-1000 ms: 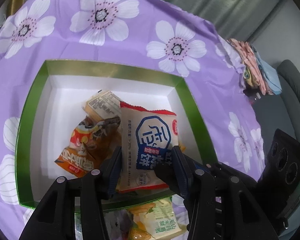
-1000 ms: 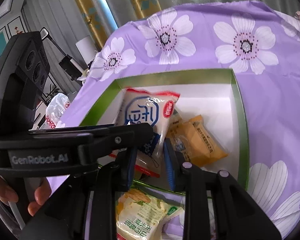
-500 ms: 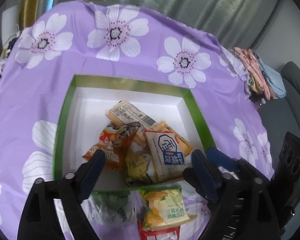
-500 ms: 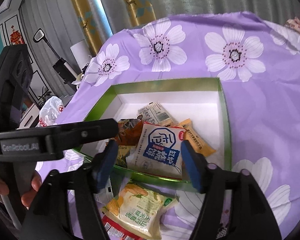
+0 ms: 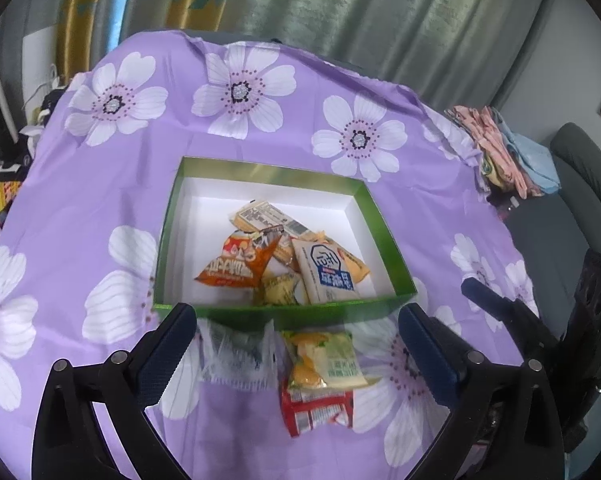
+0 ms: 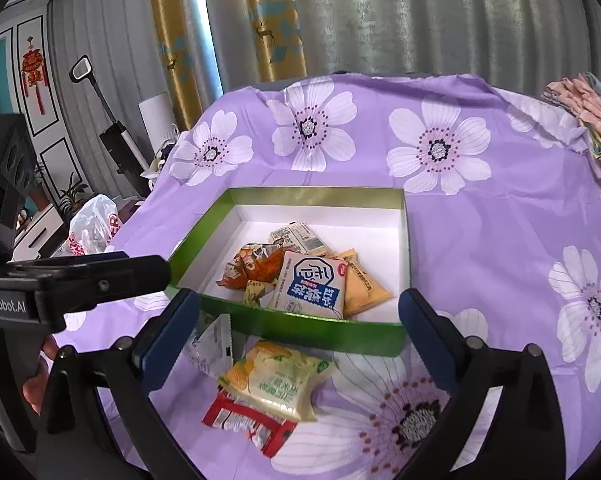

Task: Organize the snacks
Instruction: 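Withdraw the right gripper from the green box, then move the right gripper down to the red snack packet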

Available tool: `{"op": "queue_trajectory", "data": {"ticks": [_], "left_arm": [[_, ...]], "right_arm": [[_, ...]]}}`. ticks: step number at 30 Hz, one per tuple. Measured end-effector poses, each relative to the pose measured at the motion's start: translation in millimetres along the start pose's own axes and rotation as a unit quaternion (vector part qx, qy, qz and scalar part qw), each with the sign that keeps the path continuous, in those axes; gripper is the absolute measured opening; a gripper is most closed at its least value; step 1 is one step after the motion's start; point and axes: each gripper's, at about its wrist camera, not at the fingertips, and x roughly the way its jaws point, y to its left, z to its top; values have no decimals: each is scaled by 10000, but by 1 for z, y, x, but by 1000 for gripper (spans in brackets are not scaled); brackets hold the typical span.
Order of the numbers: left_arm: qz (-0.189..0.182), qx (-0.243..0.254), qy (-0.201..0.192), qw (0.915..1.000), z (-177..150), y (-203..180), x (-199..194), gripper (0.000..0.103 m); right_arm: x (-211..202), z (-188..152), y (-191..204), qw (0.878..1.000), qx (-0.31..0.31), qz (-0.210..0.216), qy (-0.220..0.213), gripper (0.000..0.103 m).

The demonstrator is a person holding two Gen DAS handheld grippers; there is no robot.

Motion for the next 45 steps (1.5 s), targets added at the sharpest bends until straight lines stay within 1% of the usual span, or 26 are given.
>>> {"op": "queue_trajectory", "data": {"ticks": [8, 13, 15, 16, 17, 18, 20, 22, 24, 25, 27, 30, 33, 38, 43, 45], "left_arm": [[-169, -131, -25, 9998, -15, -7, -24, 101], [-346, -296, -22, 9990, -23, -12, -34, 101], [-535, -361, -21, 9979, -27, -13, -37, 101], [-724, -399, -43, 9966, -29, -12, -38, 101], [-830, -403, -70, 9957, -30, -11, -40, 101], [-830, -360, -117, 9958, -32, -12, -42, 101], [-666, -108, -314, 9972, -37, -17, -47, 101], [-626, 107, -354, 9974, -41, -20, -48, 101], [-747, 185, -133, 9969, -46, -19, -43, 101], [-768, 145, -8, 9969, -49, -17, -40, 101], [-595, -51, 155, 9981, -53, -11, -33, 101], [-604, -263, 251, 9975, -60, -2, -24, 101], [-629, -319, 361, 9969, -66, 1, -18, 101], [-504, -254, 537, 9970, -75, 2, -6, 101], [-243, -37, 651, 9976, -86, 2, 9, 101], [-280, 5, 706, 9971, -91, 3, 15, 101]], "right_arm": [[-26, -8, 1, 9999, 15, 3, -101, 101], [-41, -12, 2, 9998, 24, 4, -177, 101], [-47, -15, -1, 9998, 51, -1, -205, 101], [-49, -16, -2, 9997, 69, -11, -214, 101], [-52, -18, -6, 9997, 99, -23, -223, 101], [-54, -19, -8, 9997, 126, -31, -223, 101], [-59, -23, -14, 9996, 188, -69, -216, 101], [-62, -27, -21, 9994, 264, -93, -207, 101], [-64, -30, -24, 9993, 302, -105, -196, 102], [-64, -32, -25, 9993, 302, -111, -186, 102], [-64, -37, -27, 9995, 275, -84, -119, 102], [-59, -45, -25, 9997, 246, -18, 29, 102], [-54, -53, -21, 9997, 127, 98, 179, 102], [-42, -67, -10, 9986, -54, 315, 422, 102], [-26, -84, -2, 9953, -136, 655, 703, 102], [-21, -89, -2, 9940, -115, 755, 787, 101]]}}
